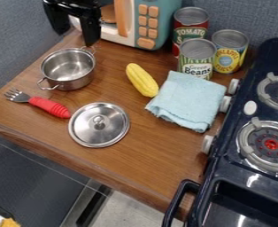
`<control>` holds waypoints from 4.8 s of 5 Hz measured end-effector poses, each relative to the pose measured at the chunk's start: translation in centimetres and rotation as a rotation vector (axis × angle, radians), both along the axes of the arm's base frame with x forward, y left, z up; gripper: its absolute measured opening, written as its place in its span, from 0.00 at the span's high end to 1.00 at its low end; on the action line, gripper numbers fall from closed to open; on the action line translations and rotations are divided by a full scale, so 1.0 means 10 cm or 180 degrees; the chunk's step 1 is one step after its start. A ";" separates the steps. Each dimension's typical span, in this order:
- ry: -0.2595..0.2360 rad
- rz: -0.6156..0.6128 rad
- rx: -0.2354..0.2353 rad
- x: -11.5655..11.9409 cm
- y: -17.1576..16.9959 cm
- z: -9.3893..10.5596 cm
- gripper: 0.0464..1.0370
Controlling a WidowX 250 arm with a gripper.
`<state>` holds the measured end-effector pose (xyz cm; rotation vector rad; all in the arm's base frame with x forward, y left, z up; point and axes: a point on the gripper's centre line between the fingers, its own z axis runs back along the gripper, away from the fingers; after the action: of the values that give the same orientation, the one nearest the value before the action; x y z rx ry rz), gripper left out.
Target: Move the silver pot to the left edge of the table
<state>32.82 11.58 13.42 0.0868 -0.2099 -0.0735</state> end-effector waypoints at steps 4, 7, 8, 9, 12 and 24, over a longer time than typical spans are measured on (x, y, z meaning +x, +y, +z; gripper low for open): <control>0.0034 0.0049 0.0256 0.33 -0.12 -0.28 0.04; 0.0226 0.0305 -0.0093 0.33 0.05 -0.73 0.04; 0.0246 0.0336 -0.0110 0.31 0.10 -0.76 0.04; 0.0306 0.0332 -0.0096 0.30 0.11 -0.83 0.04; 0.0301 0.0317 0.0018 0.31 0.17 -0.95 0.04; 0.0424 0.0028 0.0052 -0.03 0.01 -0.25 0.98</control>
<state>32.52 11.69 10.91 0.0989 -0.0759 -0.0721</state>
